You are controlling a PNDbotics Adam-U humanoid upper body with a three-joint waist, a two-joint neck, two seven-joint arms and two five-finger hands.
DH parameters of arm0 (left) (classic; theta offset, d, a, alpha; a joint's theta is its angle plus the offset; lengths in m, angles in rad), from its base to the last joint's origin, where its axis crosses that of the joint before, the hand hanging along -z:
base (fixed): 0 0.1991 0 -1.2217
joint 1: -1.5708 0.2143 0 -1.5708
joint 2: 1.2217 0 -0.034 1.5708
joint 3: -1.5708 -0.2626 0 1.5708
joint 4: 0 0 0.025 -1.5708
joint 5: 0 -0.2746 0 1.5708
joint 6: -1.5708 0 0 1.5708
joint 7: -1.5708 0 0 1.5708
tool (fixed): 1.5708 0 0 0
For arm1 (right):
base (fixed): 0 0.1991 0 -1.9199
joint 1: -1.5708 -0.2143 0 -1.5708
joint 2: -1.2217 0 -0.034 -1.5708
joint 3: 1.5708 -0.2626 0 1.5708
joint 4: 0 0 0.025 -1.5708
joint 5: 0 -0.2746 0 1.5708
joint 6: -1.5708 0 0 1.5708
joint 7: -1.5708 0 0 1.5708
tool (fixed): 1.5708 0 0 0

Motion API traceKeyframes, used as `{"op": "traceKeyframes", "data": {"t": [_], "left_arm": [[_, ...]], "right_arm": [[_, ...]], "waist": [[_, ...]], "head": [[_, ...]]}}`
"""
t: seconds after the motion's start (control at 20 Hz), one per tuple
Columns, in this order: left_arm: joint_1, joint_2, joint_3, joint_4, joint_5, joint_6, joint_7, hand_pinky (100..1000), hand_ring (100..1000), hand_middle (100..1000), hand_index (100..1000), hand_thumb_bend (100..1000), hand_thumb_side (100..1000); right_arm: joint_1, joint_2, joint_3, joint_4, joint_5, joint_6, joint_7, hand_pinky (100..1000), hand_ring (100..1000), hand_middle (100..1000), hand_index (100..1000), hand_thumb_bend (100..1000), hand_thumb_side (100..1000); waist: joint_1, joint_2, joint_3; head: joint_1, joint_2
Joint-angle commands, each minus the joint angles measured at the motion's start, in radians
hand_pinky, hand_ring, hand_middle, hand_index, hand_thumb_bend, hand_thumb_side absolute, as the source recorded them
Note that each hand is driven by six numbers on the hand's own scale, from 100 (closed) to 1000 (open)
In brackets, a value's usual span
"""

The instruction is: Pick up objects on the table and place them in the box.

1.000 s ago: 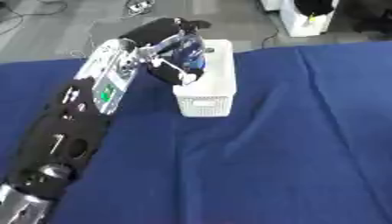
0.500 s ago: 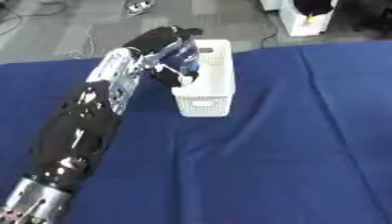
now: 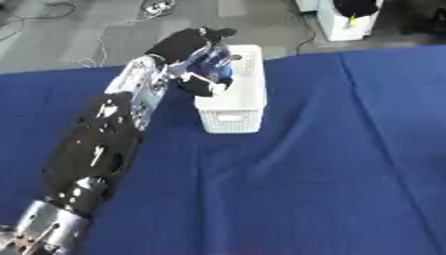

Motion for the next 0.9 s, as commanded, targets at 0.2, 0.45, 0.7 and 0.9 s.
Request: {"op": "traceKeyframes", "data": {"t": [0.2,0.45,0.7,0.9], "left_arm": [[-0.037,0.002,0.003,-0.001,-0.087,-0.021,-0.069,1000,921,919,899,144,446],[-0.039,0.003,0.007,-0.010,-0.114,-0.042,-0.061,1000,993,991,946,149,612],[-0.040,0.004,0.009,-0.011,-0.126,-0.048,-0.047,1000,998,994,947,174,632],[-0.038,0.004,0.014,-0.015,-0.122,-0.048,-0.031,1000,981,986,939,171,629]], "right_arm": [[-0.015,-0.047,-0.003,-0.010,0.001,0.000,0.004,907,813,799,875,100,1000],[-0.014,-0.048,-0.003,-0.009,0.001,0.000,0.004,907,813,800,875,100,1000],[-0.015,-0.049,-0.003,-0.009,0.001,0.001,0.005,907,813,800,876,100,1000],[-0.014,-0.050,-0.003,-0.009,0.001,0.001,0.005,907,813,801,876,100,1000]], "waist": [[-0.002,-0.023,-0.003],[0.000,-0.024,-0.003],[0.002,-0.027,-0.004],[0.002,-0.029,-0.006]], "head": [[0.008,-0.004],[0.008,-0.004],[0.007,-0.004],[0.007,-0.005]]}}
